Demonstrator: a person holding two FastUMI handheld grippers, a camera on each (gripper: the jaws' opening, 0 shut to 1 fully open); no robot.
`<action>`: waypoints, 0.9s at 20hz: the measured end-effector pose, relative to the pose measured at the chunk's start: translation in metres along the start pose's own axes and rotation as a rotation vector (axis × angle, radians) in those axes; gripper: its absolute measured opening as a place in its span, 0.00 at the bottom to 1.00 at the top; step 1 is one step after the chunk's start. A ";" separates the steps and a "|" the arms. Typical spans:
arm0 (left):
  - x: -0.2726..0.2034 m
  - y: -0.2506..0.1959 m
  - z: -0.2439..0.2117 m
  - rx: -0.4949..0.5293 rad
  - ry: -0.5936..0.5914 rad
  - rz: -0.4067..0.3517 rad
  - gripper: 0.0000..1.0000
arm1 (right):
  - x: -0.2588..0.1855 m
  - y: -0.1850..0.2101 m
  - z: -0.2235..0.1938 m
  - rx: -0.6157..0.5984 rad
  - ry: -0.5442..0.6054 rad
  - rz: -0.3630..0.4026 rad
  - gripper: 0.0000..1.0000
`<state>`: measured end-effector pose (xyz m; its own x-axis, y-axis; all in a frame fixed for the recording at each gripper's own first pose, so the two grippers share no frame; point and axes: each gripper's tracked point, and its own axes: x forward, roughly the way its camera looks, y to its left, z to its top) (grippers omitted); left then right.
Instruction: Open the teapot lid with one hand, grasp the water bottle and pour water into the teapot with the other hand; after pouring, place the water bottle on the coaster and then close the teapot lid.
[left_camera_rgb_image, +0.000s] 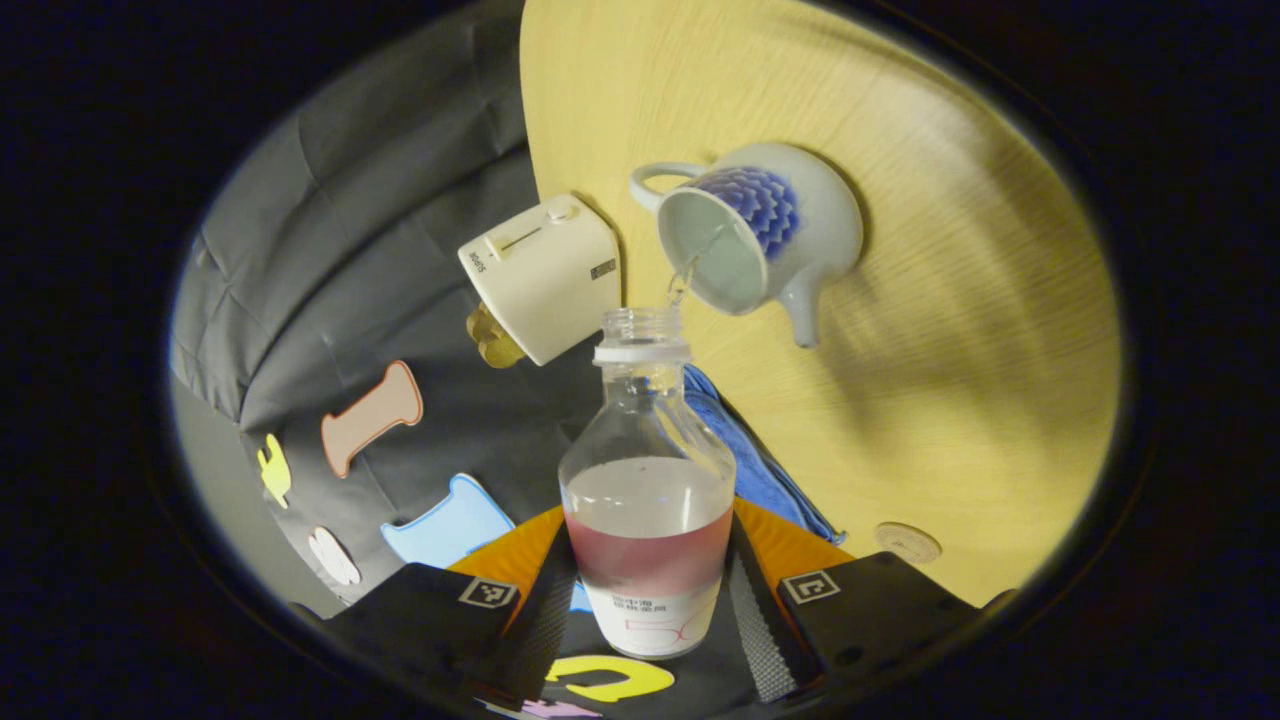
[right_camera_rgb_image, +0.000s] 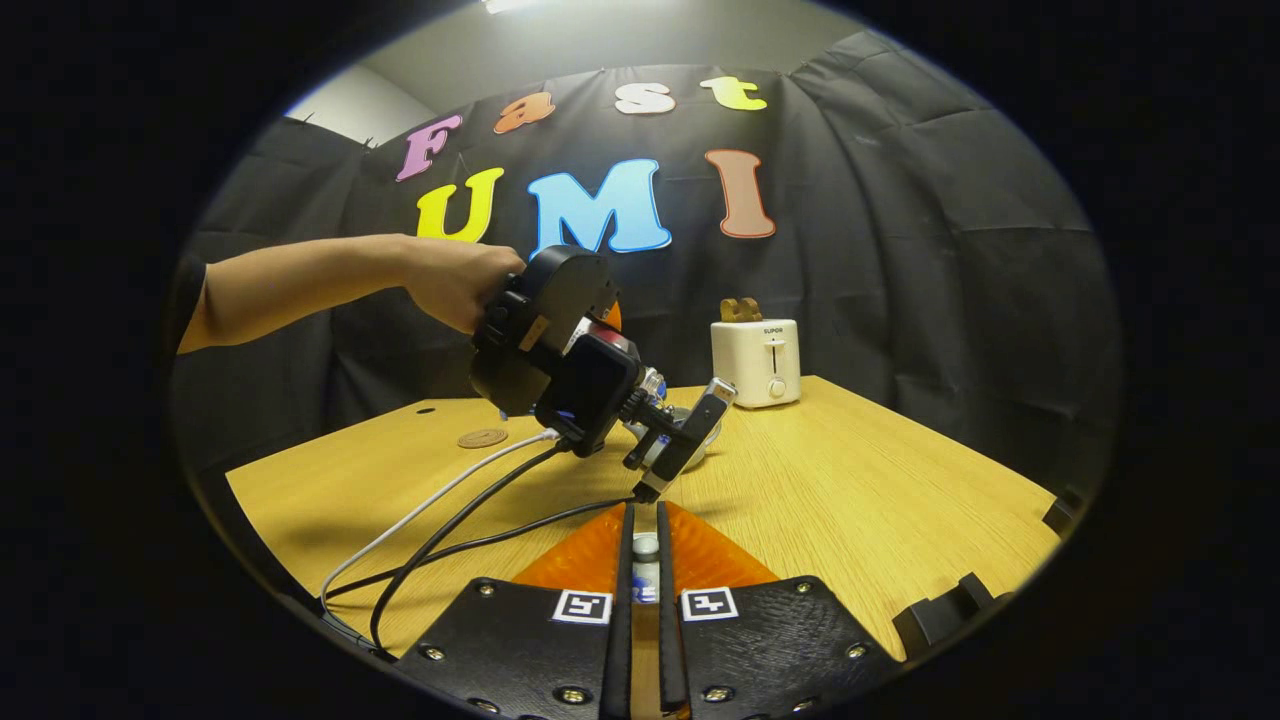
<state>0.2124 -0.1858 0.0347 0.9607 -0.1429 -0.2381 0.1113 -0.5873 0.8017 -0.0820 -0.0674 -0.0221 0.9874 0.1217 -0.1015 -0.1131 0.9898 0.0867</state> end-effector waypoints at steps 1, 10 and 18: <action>0.000 0.001 0.000 0.012 0.001 0.000 0.87 | 0.000 -0.001 0.002 0.002 -0.003 -0.002 0.11; 0.001 0.010 0.002 0.082 0.008 0.004 0.87 | -0.003 -0.006 0.002 0.004 -0.008 -0.013 0.11; -0.002 0.018 -0.002 0.114 0.016 0.019 0.87 | -0.004 -0.009 0.003 0.004 -0.013 -0.019 0.11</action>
<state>0.2128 -0.1948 0.0511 0.9664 -0.1422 -0.2141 0.0647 -0.6717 0.7379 -0.0842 -0.0770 -0.0197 0.9906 0.1021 -0.0907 -0.0941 0.9916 0.0892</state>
